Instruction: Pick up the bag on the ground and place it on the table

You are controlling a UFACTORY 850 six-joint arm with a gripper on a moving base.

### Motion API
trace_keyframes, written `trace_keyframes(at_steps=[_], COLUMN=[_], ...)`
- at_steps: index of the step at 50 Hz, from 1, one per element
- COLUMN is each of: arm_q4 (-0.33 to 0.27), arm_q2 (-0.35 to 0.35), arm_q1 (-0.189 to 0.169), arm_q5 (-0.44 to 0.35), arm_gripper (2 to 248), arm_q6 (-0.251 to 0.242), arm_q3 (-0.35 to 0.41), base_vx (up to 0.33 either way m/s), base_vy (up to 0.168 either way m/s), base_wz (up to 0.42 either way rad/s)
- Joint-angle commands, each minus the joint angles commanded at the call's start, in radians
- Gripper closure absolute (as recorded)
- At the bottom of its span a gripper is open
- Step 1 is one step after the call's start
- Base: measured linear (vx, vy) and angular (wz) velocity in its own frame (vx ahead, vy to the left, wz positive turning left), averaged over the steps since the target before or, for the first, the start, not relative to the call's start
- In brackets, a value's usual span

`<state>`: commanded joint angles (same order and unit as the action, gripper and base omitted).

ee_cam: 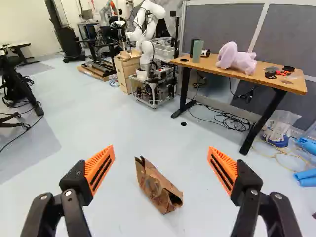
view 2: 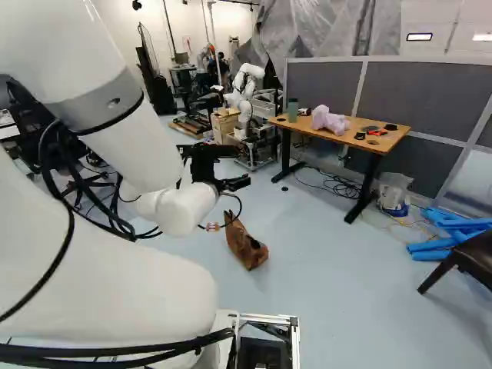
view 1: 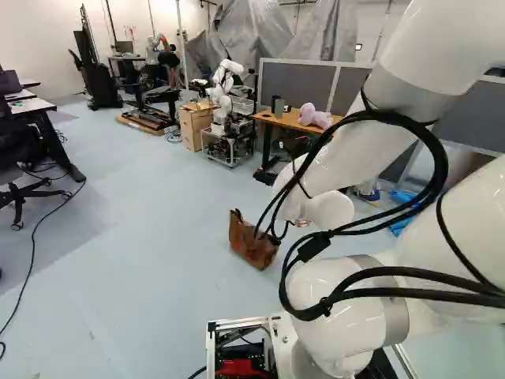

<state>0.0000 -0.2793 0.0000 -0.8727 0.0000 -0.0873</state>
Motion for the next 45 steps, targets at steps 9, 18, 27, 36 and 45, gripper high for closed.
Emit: trace_keyframes(at_steps=[9, 18, 27, 36, 45], arm_q4=[0.0, 0.0, 0.0, 0.0, 0.0], arm_q2=[0.0, 0.0, 0.0, 0.013, 0.035], arm_q1=[0.0, 0.0, 0.0, 0.0, 0.0], arm_q5=[0.0, 0.0, 0.0, 0.0, 0.0], arm_gripper=[3, 3, 3, 3, 3], arm_q6=[0.0, 0.0, 0.0, 0.0, 0.0], arm_q3=[0.0, 0.0, 0.0, -0.011, -0.029], base_vx=[0.146, 0.148, 0.148, 0.144, 0.038], base_vy=[0.003, 0.002, -0.001, 0.001, 0.002], base_wz=[-0.01, -0.01, -0.012, -0.01, 0.001])
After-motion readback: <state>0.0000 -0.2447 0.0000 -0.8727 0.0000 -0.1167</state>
